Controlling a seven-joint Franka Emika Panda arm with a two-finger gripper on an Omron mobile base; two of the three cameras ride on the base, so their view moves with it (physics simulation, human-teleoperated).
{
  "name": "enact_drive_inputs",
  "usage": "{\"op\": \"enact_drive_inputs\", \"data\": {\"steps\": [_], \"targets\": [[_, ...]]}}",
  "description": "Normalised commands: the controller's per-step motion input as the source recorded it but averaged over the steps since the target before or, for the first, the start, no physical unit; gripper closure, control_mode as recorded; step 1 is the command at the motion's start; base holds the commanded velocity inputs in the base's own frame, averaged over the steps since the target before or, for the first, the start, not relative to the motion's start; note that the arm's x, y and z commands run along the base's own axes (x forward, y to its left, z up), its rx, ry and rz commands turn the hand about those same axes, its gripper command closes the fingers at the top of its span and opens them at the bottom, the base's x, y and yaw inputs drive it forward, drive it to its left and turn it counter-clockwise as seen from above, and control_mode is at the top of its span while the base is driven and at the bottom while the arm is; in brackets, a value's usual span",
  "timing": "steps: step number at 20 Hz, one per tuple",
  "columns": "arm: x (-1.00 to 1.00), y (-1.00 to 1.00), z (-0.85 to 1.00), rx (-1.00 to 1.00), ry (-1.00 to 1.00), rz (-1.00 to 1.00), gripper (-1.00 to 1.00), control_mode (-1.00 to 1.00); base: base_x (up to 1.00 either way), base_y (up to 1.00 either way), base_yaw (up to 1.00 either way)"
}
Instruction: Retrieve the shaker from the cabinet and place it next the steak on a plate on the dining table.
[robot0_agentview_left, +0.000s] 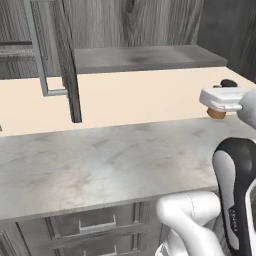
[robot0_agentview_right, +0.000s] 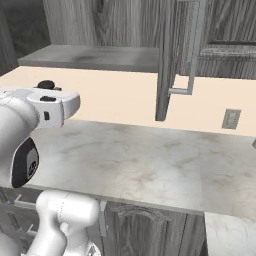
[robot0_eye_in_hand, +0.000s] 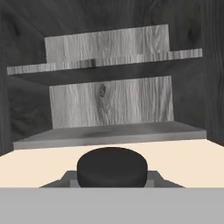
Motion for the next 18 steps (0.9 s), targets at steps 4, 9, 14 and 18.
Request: {"op": "enact_drive_inputs", "data": {"steps": [4,9,14,18], "targets": [[-0.5,0.1,0.05,0.0,-0.1,0.03,1.0,1.0,-0.5,0.19,0.08],[0.0,0.0,0.0,0.0,0.0,0.0,1.0,1.0,-1.0,0.48,0.17],[0.0,0.0,0.0,0.0,0.0,0.0,1.0,1.0,-0.67,0.79,0.67],[0.0,0.0,0.0,0.0,0.0,0.0,1.0,1.0,-0.1,0.3,1.0]]}}
